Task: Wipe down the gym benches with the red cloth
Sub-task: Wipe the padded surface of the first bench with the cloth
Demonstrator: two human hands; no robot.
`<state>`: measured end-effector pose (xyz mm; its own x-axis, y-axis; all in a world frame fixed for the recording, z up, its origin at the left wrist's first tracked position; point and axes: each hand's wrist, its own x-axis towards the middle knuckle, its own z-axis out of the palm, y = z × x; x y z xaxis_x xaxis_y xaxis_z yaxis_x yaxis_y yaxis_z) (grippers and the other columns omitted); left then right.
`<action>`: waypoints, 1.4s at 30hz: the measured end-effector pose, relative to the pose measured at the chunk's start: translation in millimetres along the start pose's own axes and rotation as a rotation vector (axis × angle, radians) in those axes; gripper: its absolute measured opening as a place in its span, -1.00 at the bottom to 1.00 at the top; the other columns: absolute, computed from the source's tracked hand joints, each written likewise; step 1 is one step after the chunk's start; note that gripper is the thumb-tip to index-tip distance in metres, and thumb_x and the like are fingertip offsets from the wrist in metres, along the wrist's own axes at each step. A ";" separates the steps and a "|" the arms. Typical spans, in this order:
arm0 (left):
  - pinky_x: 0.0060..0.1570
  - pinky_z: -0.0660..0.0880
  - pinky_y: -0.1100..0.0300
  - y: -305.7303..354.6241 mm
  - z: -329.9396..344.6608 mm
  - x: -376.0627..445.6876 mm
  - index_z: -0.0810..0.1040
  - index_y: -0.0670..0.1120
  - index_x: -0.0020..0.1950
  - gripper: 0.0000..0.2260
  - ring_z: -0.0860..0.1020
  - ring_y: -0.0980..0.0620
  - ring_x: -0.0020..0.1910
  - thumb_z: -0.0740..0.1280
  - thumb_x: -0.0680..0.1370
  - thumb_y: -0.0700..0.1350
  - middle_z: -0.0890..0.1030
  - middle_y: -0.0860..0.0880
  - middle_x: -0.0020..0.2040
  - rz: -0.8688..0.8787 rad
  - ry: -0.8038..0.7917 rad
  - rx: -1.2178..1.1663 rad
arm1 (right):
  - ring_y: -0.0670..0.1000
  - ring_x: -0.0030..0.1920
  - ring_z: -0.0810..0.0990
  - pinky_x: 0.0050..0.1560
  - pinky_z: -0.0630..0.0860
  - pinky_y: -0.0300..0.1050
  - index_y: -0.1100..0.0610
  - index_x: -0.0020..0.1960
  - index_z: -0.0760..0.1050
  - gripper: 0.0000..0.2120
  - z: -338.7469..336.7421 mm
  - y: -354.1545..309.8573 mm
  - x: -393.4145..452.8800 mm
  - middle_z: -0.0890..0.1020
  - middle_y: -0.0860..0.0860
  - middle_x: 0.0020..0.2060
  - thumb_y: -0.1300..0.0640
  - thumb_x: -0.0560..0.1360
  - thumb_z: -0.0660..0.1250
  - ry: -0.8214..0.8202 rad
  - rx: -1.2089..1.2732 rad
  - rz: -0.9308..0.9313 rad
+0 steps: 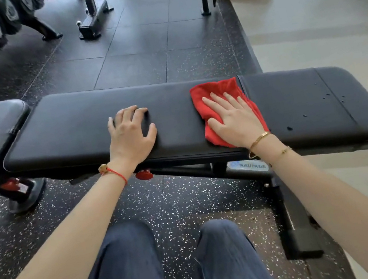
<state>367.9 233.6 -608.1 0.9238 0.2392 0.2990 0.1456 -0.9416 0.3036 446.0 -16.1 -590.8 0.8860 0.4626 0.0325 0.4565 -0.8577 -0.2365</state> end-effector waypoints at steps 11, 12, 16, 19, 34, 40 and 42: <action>0.44 0.19 -0.20 -3.1 4.3 0.9 0.49 0.01 0.31 -0.65 0.37 -0.06 0.39 0.27 0.54 0.05 0.50 0.01 0.33 0.006 0.078 -0.011 | 0.08 0.57 -0.01 0.54 -0.16 0.09 -0.14 0.57 0.04 -0.44 4.5 -19.0 11.7 0.07 -0.11 0.57 -0.10 0.59 0.06 -0.019 -0.029 -0.116; 0.45 0.19 -0.20 -3.9 4.8 1.2 0.49 0.02 0.31 -0.64 0.37 -0.06 0.39 0.26 0.53 0.06 0.50 0.01 0.33 0.009 0.078 -0.011 | 0.07 0.57 0.01 0.55 -0.15 0.08 -0.15 0.57 0.05 -0.44 6.0 -21.3 0.9 0.09 -0.11 0.57 -0.10 0.59 0.07 -0.001 -0.036 -0.149; 0.45 0.19 -0.18 -5.0 6.1 1.6 0.49 0.02 0.31 -0.59 0.37 -0.05 0.40 0.21 0.51 0.11 0.50 0.02 0.34 0.008 0.078 -0.008 | 0.03 0.57 0.02 0.55 -0.14 0.06 -0.17 0.56 0.07 -0.44 7.8 -19.0 -6.1 0.11 -0.13 0.56 -0.09 0.58 0.10 0.015 -0.026 -0.155; 0.46 0.17 -0.16 -4.4 6.4 1.9 0.49 0.02 0.32 -0.59 0.36 -0.05 0.41 0.20 0.51 0.11 0.49 0.01 0.35 0.005 0.073 -0.006 | 0.03 0.57 0.01 0.55 -0.14 0.06 -0.17 0.56 0.07 -0.46 4.9 -16.5 31.2 0.10 -0.13 0.57 -0.10 0.59 0.07 -0.016 -0.008 -0.107; 0.47 0.18 -0.14 -3.4 7.7 1.9 0.49 0.02 0.33 -0.58 0.37 -0.03 0.40 0.19 0.51 0.10 0.49 0.02 0.36 -0.008 0.079 0.017 | 0.02 0.57 0.04 0.55 -0.11 0.06 -0.17 0.55 0.09 -0.43 9.7 -23.8 0.2 0.13 -0.13 0.56 -0.11 0.56 0.08 -0.012 -0.008 -0.260; 0.48 0.16 -0.12 -2.9 6.9 1.1 0.50 0.02 0.33 -0.59 0.38 -0.02 0.40 0.20 0.52 0.10 0.50 0.03 0.35 -0.011 0.088 0.014 | 0.06 0.57 -0.01 0.54 -0.16 0.13 -0.14 0.57 0.04 -0.46 -0.2 4.0 90.9 0.06 -0.11 0.58 -0.12 0.60 0.01 -0.043 -0.022 0.086; 0.48 0.16 -0.12 -2.9 6.8 1.4 0.50 0.03 0.33 -0.59 0.38 -0.01 0.40 0.20 0.51 0.11 0.50 0.03 0.35 -0.013 0.086 0.014 | 0.09 0.57 -0.01 0.54 -0.18 0.16 -0.13 0.57 0.03 -0.46 1.9 -3.9 102.3 0.06 -0.11 0.58 -0.11 0.60 -0.01 -0.046 -0.028 0.098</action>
<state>371.1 235.1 -614.8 0.8882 0.2700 0.3719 0.1624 -0.9414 0.2955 534.7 35.0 -588.4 0.9223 0.3850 -0.0342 0.3701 -0.9053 -0.2086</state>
